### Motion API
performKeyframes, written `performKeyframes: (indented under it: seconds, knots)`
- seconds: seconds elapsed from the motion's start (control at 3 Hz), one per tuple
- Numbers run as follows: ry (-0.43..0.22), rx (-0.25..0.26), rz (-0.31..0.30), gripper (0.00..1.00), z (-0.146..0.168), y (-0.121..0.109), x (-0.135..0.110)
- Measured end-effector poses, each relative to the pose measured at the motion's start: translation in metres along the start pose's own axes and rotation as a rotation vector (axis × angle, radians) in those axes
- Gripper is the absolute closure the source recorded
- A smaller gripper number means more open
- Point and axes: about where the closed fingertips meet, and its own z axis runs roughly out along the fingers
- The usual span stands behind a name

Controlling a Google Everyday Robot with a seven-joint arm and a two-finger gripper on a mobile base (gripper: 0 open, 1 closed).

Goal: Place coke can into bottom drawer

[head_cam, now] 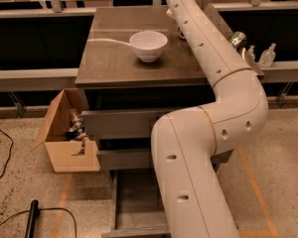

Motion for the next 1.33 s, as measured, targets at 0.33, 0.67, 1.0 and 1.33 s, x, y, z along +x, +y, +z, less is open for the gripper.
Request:
performKeyframes:
  seconds: [0.33,0.67,1.0,1.33]
  knots:
    - [0.024,-0.013,-0.011,0.01,0.0062,-0.0012,-0.0010]
    - [0.038,-0.014,-0.017,0.23,0.0093,-0.0036,-0.0013]
    - [0.038,-0.018,-0.017,0.47,0.0097,-0.0038,-0.0024]
    - [0.030,-0.029,-0.018,0.70,0.0094,-0.0019,-0.0050]
